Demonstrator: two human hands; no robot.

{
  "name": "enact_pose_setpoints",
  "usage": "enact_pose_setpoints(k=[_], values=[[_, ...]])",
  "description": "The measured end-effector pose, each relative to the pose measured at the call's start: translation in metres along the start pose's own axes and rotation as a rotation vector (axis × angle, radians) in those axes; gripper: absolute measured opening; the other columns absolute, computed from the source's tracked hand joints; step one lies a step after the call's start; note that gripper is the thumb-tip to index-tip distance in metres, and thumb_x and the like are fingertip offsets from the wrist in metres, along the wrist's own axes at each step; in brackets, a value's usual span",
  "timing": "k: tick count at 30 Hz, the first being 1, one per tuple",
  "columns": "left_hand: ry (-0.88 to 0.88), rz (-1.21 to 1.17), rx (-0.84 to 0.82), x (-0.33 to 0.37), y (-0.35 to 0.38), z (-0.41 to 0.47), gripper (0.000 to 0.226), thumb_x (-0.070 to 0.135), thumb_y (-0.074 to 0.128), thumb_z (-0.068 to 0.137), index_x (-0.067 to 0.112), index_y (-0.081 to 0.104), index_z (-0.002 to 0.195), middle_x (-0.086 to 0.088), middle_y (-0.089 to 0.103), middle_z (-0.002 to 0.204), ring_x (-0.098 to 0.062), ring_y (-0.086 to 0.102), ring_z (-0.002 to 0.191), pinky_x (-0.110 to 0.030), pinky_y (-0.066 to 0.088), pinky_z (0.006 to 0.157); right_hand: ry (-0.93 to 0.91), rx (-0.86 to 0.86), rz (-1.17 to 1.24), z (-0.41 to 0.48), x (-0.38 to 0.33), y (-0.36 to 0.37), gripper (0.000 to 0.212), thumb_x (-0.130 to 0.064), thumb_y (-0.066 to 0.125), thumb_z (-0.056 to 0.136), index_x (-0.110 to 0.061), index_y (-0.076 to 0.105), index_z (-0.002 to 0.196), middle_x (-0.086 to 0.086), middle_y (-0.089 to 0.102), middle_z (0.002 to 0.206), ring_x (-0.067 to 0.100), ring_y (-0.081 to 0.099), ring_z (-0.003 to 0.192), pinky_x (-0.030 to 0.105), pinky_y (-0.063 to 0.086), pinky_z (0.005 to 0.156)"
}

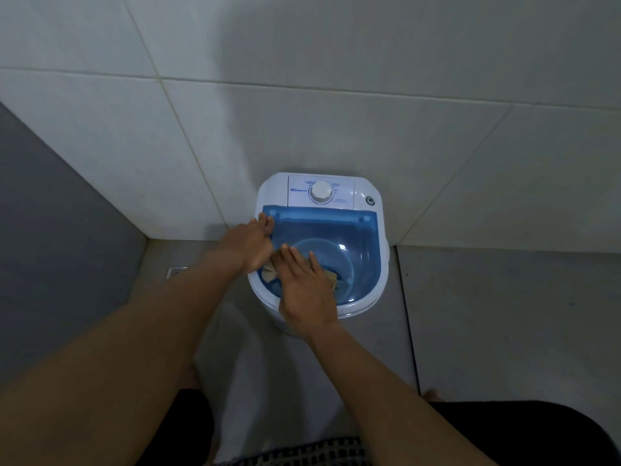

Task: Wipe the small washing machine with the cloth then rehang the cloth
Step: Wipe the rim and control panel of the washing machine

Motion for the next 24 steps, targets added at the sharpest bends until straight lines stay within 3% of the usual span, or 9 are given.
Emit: enact_pose_setpoints(k=[6,8,10,14,20,24], values=[[-0.061,-0.072,0.016,0.002,-0.002,-0.002,0.056,0.035,0.008,0.104,0.010,0.007,0.153,-0.013,0.017,0.161,-0.032,0.027,0.143,-0.040,0.024,0.116,-0.181,-0.047,0.015,-0.007,-0.008,-0.001,0.065,-0.013,0.057,0.078,-0.014,0.044,0.142,0.010,0.046,0.148,0.025,0.038,0.139,0.045,0.020,0.117],[-0.074,-0.128,0.025,0.001,-0.002,-0.001,0.059,0.042,0.007,0.103,0.013,0.014,0.153,-0.013,0.027,0.158,-0.032,0.035,0.139,-0.041,0.028,0.114,-0.234,-0.074,0.012,-0.016,-0.005,0.000,0.062,-0.012,0.053,0.081,-0.015,0.044,0.142,0.009,0.043,0.150,0.024,0.037,0.140,0.043,0.019,0.118],[-0.107,-0.186,0.033,0.000,-0.006,-0.001,0.066,0.049,0.006,0.100,0.012,0.026,0.151,-0.016,0.039,0.151,-0.033,0.044,0.131,-0.040,0.033,0.109,-0.249,-0.092,-0.008,-0.027,0.003,-0.002,0.061,-0.015,0.036,0.083,-0.016,0.042,0.144,0.007,0.039,0.152,0.022,0.034,0.141,0.040,0.013,0.118],[-0.132,-0.206,0.007,0.008,-0.022,-0.003,0.065,0.046,0.010,0.102,0.005,0.042,0.141,-0.021,0.049,0.141,-0.034,0.051,0.120,-0.037,0.037,0.095,-0.200,-0.100,-0.024,-0.040,0.025,-0.012,0.066,-0.014,0.036,0.081,-0.015,0.036,0.147,0.008,0.036,0.154,0.021,0.030,0.144,0.044,0.005,0.118],[-0.137,-0.225,-0.023,0.011,-0.024,-0.007,0.066,0.048,0.011,0.102,0.006,0.031,0.148,-0.017,0.036,0.153,-0.033,0.040,0.135,-0.038,0.030,0.110,-0.119,-0.056,-0.045,-0.061,0.063,-0.024,0.068,-0.012,0.031,0.081,-0.016,0.029,0.149,0.004,0.031,0.155,0.017,0.020,0.146,0.040,0.005,0.121],[-0.136,-0.235,-0.007,0.009,-0.021,-0.004,0.067,0.050,0.011,0.100,0.009,0.031,0.148,-0.016,0.037,0.152,-0.033,0.041,0.134,-0.039,0.031,0.109,0.215,0.128,0.053,-0.061,0.104,-0.037,0.071,-0.002,0.036,0.080,-0.012,0.031,0.149,0.009,0.031,0.156,0.021,0.017,0.147,0.049,0.009,0.121]])
Point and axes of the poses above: each hand's wrist, its own z-axis towards the middle knuckle, its own y-axis out of the palm, x = y × z, the point moved 3 cm from there along z, towards the middle knuckle
